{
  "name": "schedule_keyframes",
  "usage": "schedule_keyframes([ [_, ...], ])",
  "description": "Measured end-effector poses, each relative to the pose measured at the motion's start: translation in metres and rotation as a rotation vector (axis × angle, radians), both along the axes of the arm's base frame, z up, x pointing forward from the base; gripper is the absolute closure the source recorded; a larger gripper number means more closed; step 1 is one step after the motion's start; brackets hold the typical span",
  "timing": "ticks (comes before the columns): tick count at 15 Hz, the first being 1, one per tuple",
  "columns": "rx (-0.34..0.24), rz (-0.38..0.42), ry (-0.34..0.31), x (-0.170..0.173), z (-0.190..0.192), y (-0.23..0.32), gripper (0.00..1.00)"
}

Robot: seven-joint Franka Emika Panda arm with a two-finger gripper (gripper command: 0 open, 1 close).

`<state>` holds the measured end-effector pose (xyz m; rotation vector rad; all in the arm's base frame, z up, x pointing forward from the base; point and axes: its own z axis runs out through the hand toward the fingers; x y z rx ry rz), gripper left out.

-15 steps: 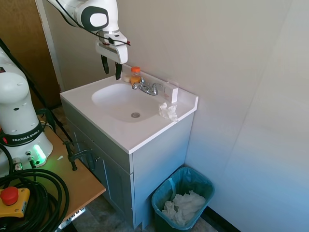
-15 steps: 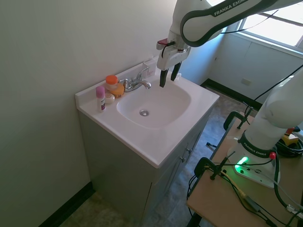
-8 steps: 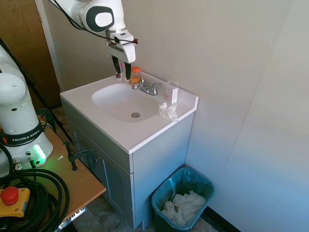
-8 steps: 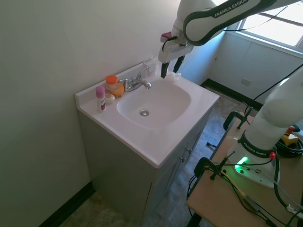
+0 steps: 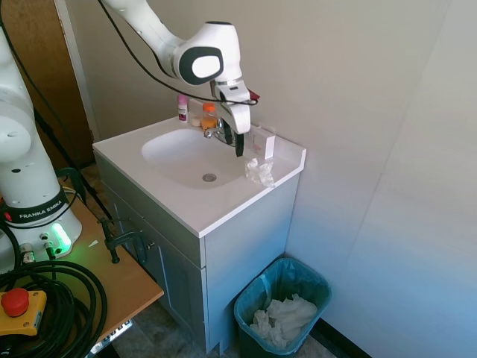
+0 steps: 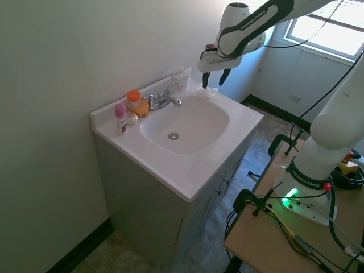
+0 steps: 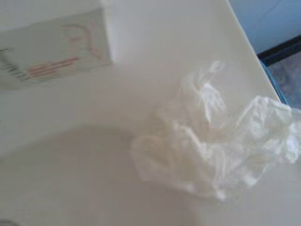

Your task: Throw the tissue in the trash bin

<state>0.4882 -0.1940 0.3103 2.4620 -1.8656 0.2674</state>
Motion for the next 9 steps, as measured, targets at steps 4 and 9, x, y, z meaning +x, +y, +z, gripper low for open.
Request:
schedule_keyframes([
  [4,-0.008,-0.049,0.013,0.036,-0.025,-0.013,0.00],
  [9,0.010,-0.122,0.059,0.048,-0.054,-0.038,1.00],
])
